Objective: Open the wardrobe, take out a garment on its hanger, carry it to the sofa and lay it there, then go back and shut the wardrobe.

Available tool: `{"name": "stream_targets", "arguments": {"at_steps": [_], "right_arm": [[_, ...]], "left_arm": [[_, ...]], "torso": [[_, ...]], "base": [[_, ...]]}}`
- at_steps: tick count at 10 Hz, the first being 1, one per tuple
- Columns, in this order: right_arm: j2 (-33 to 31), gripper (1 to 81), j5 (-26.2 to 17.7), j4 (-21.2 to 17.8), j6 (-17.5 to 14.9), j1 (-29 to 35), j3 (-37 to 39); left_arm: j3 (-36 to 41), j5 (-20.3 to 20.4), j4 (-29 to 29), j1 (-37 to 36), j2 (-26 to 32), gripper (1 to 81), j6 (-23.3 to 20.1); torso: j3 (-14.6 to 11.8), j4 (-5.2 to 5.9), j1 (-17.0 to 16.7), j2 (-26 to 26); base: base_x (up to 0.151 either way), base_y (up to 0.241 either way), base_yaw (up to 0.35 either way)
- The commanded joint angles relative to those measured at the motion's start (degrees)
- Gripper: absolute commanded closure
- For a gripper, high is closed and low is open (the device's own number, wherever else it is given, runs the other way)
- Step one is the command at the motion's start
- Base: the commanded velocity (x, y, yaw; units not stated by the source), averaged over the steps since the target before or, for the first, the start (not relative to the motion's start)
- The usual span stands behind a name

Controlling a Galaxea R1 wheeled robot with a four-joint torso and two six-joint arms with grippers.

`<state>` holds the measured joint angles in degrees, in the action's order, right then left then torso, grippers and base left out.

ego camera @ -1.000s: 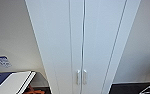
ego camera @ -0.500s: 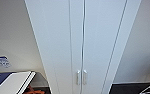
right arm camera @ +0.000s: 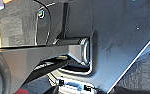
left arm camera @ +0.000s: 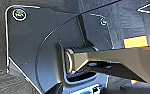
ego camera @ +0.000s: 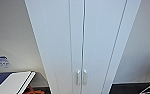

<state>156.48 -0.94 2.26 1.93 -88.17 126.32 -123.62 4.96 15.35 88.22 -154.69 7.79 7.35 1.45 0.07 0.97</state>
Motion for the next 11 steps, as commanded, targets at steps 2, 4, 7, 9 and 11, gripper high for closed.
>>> {"name": "stream_targets", "arguments": {"at_steps": [2,4,7,9,11], "right_arm": [[-7.5,1.0,-3.4,0.1,0.4,3.0,-9.9],[-11.2,1.0,-3.4,-0.1,0.6,4.8,-15.0],[-17.0,1.0,-3.5,-0.1,0.6,8.2,-24.5],[-20.2,1.0,-3.5,0.0,0.5,10.5,-30.1],[-23.9,1.0,-3.5,0.4,0.4,12.6,-36.0]], "left_arm": [[10.6,-2.7,0.4,-2.7,8.1,1.0,0.0],[15.5,-2.8,0.6,-4.0,11.7,1.0,0.1],[23.0,-3.1,0.6,-6.3,16.7,1.0,0.2],[27.5,-3.4,0.6,-8.3,20.0,1.0,0.2],[32.4,-3.4,0.6,-9.9,23.8,1.0,0.2]], "torso": [[0.0,0.0,0.0,0.0],[0.0,0.0,0.0,0.0],[0.0,0.0,0.0,0.0],[0.0,0.0,0.0,0.0],[0.0,0.0,0.0,0.0]], "base": [[0.0,0.0,0.0],[0.0,0.0,0.0],[0.0,0.0,0.0],[0.0,0.0,0.0],[0.0,0.0,0.0]]}}
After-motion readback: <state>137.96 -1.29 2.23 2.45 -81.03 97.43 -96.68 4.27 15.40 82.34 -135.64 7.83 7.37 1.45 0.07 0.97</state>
